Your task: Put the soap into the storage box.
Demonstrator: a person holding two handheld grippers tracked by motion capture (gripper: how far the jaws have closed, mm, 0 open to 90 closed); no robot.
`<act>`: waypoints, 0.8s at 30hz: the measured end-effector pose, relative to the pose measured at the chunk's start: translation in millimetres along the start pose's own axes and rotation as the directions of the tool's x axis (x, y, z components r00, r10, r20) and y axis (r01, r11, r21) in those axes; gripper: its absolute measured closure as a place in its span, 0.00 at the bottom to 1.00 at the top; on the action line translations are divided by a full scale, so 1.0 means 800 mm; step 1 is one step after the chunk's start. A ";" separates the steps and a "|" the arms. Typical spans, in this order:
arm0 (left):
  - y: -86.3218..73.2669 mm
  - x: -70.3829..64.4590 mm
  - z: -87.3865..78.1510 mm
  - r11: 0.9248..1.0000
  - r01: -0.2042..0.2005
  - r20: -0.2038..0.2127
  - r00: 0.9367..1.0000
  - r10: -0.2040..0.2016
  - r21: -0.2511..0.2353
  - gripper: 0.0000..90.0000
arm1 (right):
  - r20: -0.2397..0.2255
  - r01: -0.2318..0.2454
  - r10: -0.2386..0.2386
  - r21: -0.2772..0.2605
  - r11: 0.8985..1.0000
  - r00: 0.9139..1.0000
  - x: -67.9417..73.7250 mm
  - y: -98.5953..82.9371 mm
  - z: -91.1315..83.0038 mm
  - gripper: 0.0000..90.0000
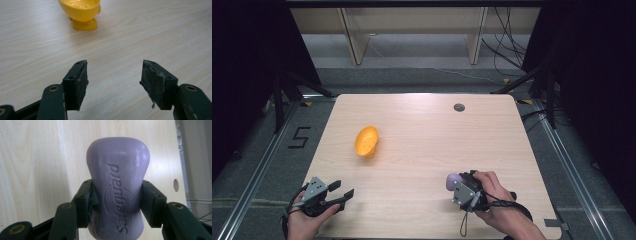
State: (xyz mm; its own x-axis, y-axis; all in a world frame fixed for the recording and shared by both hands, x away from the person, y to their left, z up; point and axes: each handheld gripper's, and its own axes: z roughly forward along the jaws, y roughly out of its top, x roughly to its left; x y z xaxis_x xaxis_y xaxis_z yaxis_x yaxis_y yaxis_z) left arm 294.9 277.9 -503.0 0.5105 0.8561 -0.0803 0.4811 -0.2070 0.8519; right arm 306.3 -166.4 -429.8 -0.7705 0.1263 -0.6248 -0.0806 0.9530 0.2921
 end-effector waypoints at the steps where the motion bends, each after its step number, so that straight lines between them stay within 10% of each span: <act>1: 0.000 -0.001 0.001 1.000 0.001 0.002 1.000 -0.001 -0.003 0.42 | 0.022 -0.028 0.027 0.011 1.000 0.999 0.004 0.002 -0.002 0.56; 7: 0.008 -0.009 0.007 1.000 -0.007 0.037 0.999 0.008 -0.017 0.41 | 0.083 0.010 -0.010 -0.001 1.000 0.996 0.004 0.007 -0.002 0.56; 8: 0.011 -0.009 0.007 1.000 -0.021 0.042 0.999 0.022 -0.011 0.41 | 0.115 0.077 -0.075 -0.011 0.997 0.990 0.001 0.009 -0.001 0.56; 10: 0.018 -0.013 0.009 0.999 -0.030 0.055 0.998 0.031 -0.024 0.41 | 0.114 0.015 -0.015 -0.001 1.000 0.993 0.007 0.009 -0.003 0.56; 21: 0.061 -0.043 0.024 0.994 -0.086 0.169 0.981 0.096 -0.067 0.40 | 0.244 0.112 -0.102 -0.027 0.993 0.964 0.008 0.017 0.000 0.56; 24: 0.077 -0.057 0.031 0.992 -0.087 0.198 0.975 0.103 -0.088 0.40 | 0.255 0.037 -0.028 -0.028 0.999 0.967 0.015 0.019 0.000 0.56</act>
State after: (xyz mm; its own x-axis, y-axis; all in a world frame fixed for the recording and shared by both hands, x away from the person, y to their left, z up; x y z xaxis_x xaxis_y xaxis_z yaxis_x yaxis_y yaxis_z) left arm 319.2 214.2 -459.6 0.6879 0.7199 -0.0931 0.3707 -0.2382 0.8977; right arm 296.1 -150.8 -432.7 -0.5815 0.1651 -0.7967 -0.1262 0.9490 0.2888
